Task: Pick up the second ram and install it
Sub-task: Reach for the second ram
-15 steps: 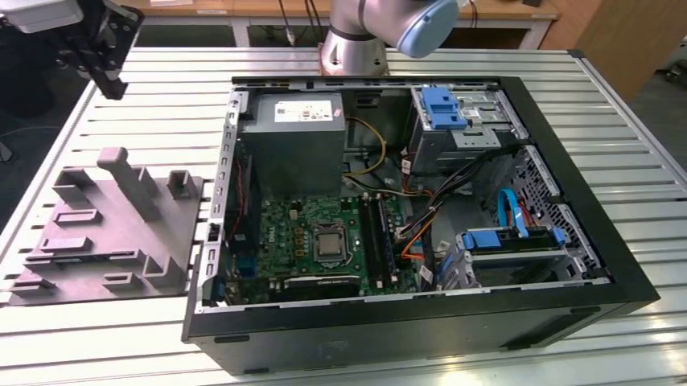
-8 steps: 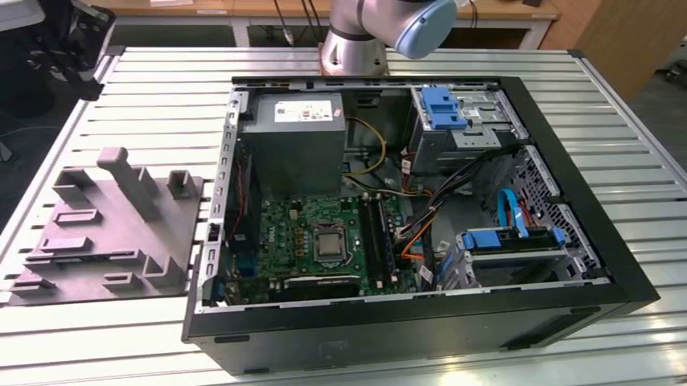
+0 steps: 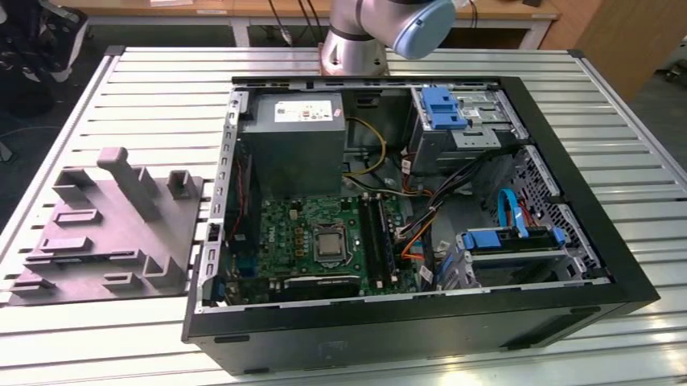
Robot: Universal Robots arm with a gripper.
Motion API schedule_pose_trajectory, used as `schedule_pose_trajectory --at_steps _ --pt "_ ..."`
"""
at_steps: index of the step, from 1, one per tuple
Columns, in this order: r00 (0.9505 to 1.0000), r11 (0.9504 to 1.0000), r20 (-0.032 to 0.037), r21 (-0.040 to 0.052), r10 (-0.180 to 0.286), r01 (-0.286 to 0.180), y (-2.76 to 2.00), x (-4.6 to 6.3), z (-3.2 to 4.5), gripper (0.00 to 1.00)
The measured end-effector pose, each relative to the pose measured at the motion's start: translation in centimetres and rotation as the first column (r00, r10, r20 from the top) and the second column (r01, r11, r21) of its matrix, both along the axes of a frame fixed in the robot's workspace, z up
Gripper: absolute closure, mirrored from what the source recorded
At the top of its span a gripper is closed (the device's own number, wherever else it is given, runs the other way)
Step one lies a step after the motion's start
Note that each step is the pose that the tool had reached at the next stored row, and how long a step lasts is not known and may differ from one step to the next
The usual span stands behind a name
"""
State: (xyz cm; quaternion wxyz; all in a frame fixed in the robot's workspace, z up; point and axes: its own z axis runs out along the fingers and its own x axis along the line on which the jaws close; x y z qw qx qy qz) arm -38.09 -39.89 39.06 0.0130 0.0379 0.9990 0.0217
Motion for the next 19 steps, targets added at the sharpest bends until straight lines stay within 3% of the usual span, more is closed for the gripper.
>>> schedule_pose_trajectory --at_steps 10,19 --pt "1.0000 1.0000 0.0002 -0.0003 0.000 0.000 -0.01 -2.9 -0.25 0.90" --pt "1.0000 1.0000 0.0000 -0.0006 0.000 0.000 -0.17 -3.4 -0.45 0.90"
